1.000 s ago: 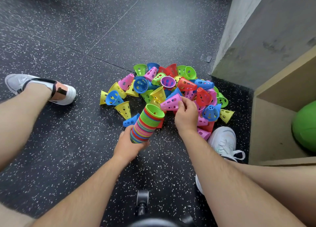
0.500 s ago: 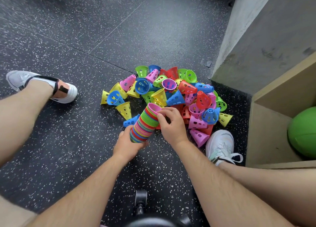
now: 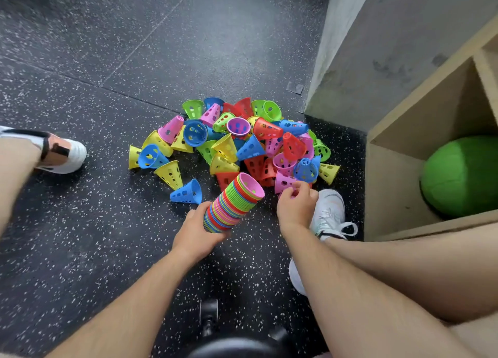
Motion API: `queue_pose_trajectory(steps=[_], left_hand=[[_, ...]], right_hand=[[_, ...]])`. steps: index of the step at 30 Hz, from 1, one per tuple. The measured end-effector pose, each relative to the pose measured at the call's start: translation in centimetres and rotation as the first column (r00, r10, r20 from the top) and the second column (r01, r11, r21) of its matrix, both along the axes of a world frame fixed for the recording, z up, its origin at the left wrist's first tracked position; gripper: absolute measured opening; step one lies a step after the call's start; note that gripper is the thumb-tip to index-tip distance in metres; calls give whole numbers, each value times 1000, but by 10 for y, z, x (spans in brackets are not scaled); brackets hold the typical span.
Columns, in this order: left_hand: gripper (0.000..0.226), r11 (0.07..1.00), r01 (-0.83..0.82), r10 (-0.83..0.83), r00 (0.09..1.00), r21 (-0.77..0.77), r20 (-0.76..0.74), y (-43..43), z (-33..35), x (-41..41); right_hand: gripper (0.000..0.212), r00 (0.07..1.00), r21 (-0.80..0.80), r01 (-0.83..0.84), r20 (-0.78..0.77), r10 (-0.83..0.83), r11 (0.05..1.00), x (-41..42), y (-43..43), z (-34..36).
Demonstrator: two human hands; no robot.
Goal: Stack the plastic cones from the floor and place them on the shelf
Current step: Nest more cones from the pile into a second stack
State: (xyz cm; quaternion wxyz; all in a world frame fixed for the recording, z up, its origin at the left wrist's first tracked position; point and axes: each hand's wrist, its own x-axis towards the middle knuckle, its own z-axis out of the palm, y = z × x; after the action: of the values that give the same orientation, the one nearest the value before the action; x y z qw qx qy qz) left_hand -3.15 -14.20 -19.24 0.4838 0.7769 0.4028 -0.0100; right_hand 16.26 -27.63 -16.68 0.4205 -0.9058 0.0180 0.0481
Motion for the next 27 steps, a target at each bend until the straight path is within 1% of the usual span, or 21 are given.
queue_pose_trajectory(steps=[4, 6, 8, 13, 16, 18, 20, 22, 24, 27], left_hand=[[66, 999, 37, -37, 999, -2, -16, -6, -2, 5], [70, 999, 46, -46, 999, -5, -23, -7, -4, 4], [70, 999, 49, -49, 999, -8, -24, -7, -4, 2], [64, 999, 34, -34, 999, -1, -30, -8, 2, -2], [64, 1000, 4, -4, 1000, 4, -27, -5, 5, -6], [64, 1000, -9, 9, 1000, -4, -30, -3, 9, -9], [64, 1000, -29, 29, 999, -1, -23, 0, 11, -12], [64, 998, -56, 56, 998, 0, -11, 3, 13, -16], [64, 995, -95, 95, 995, -2, -5, 7, 15, -20], [67, 988, -153, 153, 988, -11, 8, 12, 13, -24]], right_hand=[[29, 986, -244, 42, -149, -80, 969, 3, -14, -10], [29, 976, -290, 32, -199, -93, 957, 2, -17, -15], [26, 970, -268, 35, -221, -97, 963, 3, -19, -21], [17, 972, -217, 88, -193, -132, 972, 2, -25, -22], [18, 974, -211, 56, -203, -100, 976, -7, -22, -17], [23, 978, -178, -7, -208, -30, 984, -14, -19, -17], [24, 972, -140, -142, -206, 111, 980, -22, -16, -20], [20, 952, -127, -277, -168, 254, 952, -27, -11, -20], [15, 943, -59, -321, -107, 314, 945, -28, -1, -14], [11, 945, 82, -323, -20, 326, 943, -23, 21, 5]])
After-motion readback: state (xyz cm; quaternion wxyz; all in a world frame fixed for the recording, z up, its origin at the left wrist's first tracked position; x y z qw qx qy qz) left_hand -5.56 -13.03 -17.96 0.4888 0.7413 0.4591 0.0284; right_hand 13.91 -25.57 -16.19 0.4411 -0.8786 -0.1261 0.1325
